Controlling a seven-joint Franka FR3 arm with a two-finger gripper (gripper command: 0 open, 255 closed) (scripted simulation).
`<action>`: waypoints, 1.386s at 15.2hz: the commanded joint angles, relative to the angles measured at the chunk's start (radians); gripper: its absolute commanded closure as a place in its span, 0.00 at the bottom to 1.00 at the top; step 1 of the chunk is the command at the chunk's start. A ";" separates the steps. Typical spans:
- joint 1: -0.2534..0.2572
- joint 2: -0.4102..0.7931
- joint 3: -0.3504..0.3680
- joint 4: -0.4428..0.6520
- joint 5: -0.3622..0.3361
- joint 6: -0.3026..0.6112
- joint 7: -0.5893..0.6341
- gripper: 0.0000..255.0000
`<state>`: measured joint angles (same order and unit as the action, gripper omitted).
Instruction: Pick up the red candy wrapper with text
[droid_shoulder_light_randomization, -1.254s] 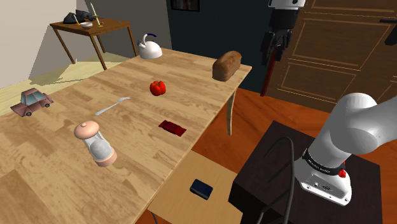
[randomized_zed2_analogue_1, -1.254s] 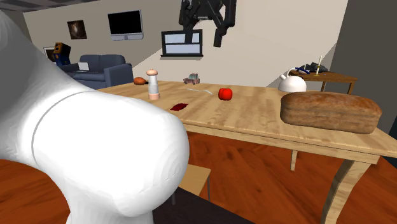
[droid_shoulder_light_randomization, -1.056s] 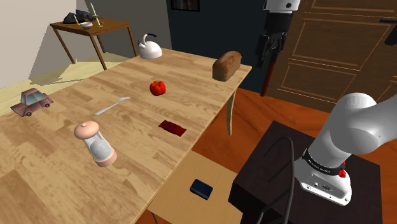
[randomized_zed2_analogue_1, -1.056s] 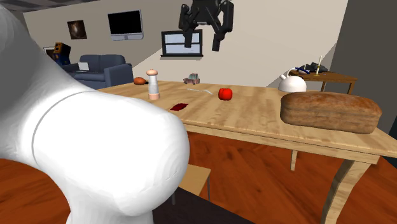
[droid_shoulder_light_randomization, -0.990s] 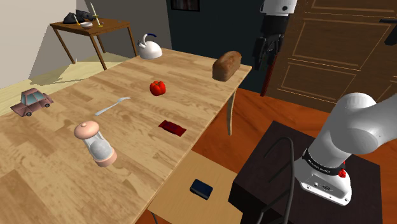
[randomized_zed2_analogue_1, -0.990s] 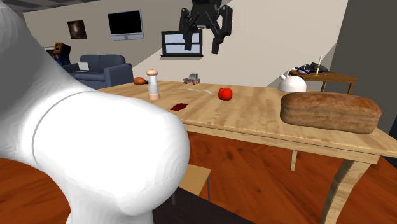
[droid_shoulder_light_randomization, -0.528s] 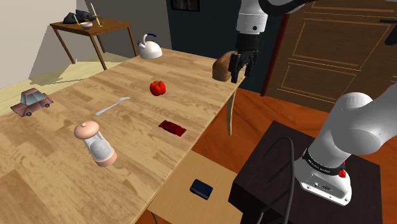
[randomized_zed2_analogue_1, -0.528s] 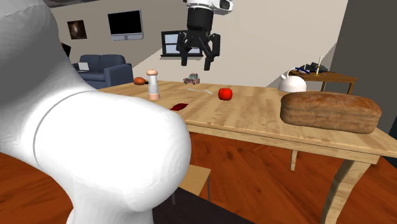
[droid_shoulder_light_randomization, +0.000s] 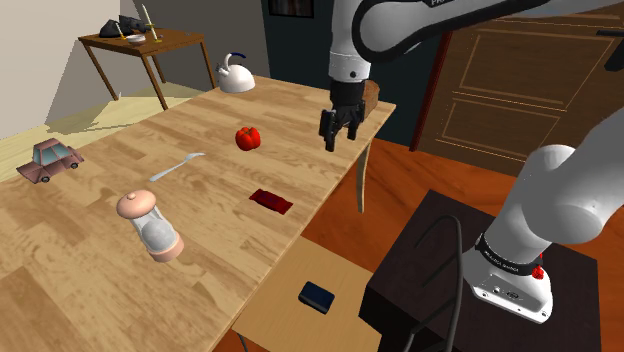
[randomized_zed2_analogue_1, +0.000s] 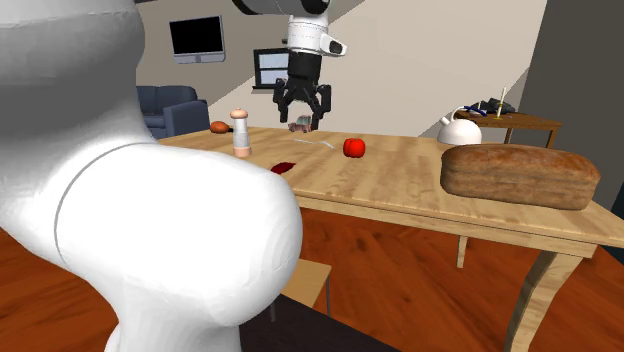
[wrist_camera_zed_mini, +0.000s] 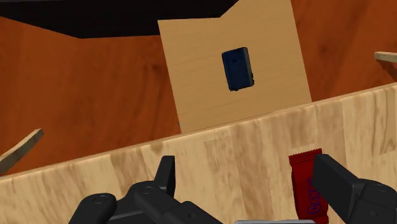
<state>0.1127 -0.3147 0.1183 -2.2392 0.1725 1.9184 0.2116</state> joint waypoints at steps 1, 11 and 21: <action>0.008 0.074 0.016 0.030 -0.001 0.050 0.004 0.00; 0.063 0.423 0.085 0.247 -0.051 0.201 0.068 0.00; 0.117 0.670 0.101 0.432 -0.113 0.272 0.111 0.00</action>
<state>0.2286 0.3467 0.2194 -1.8101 0.0611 2.1833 0.3222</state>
